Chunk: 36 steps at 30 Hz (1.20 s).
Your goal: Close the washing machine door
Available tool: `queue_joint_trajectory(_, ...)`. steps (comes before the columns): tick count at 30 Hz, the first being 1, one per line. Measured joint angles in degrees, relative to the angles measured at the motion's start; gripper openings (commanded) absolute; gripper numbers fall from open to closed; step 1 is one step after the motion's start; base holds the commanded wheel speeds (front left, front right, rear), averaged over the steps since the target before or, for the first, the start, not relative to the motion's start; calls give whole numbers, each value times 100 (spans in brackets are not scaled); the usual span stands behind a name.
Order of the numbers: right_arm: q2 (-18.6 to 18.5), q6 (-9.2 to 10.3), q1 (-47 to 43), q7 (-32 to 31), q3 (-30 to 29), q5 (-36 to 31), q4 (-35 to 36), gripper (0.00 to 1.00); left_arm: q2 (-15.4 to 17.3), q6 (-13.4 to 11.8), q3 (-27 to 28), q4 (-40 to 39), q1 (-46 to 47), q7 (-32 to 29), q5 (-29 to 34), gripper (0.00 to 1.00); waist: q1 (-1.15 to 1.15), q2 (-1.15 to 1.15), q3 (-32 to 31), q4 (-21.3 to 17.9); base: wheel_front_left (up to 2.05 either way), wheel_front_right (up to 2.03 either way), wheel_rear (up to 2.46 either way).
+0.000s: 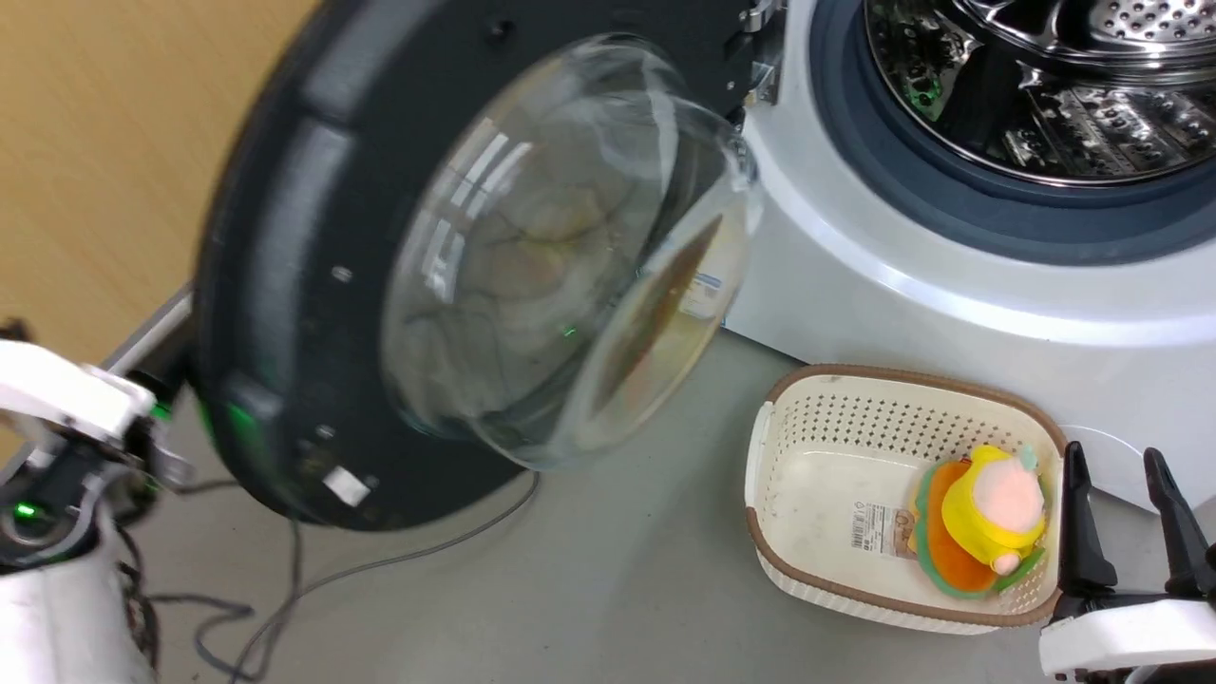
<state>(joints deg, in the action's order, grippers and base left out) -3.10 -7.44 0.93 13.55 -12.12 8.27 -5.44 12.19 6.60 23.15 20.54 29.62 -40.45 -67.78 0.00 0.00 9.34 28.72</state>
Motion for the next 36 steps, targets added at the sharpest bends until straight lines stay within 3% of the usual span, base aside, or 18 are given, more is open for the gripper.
queue_joint_trajectory(4, 0, 0, 27, 56, -21, 71, -22, 100, -103, 14, -299, -277, -251, -309, -422, 0, 0, 0, -5, 58, 0, 0, 0)
queue_joint_trajectory(9, 2, 0, 29, 118, -112, 130, -44, 100, -151, 54, -571, -1177, -679, -615, -1035, 0, 0, 0, 2, 67, 0, 0, 0)
queue_joint_trajectory(17, 4, 0, 29, 119, -179, 132, -49, 100, -481, 63, -1497, -2776, -1605, -738, -1301, 0, 0, 0, 11, -39, 0, 0, 0)
queue_joint_trajectory(27, 12, 0, 165, 119, -62, 141, -100, 100, -590, 62, -2624, -3564, -1801, -236, -1203, 0, 0, 0, 31, -469, 0, 0, 0)
queue_joint_trajectory(36, 13, 0, 189, 119, -40, 179, -142, 100, -717, 63, -3727, -3404, -1707, 960, -1025, 0, 0, 0, 34, -1145, 0, 0, 0)
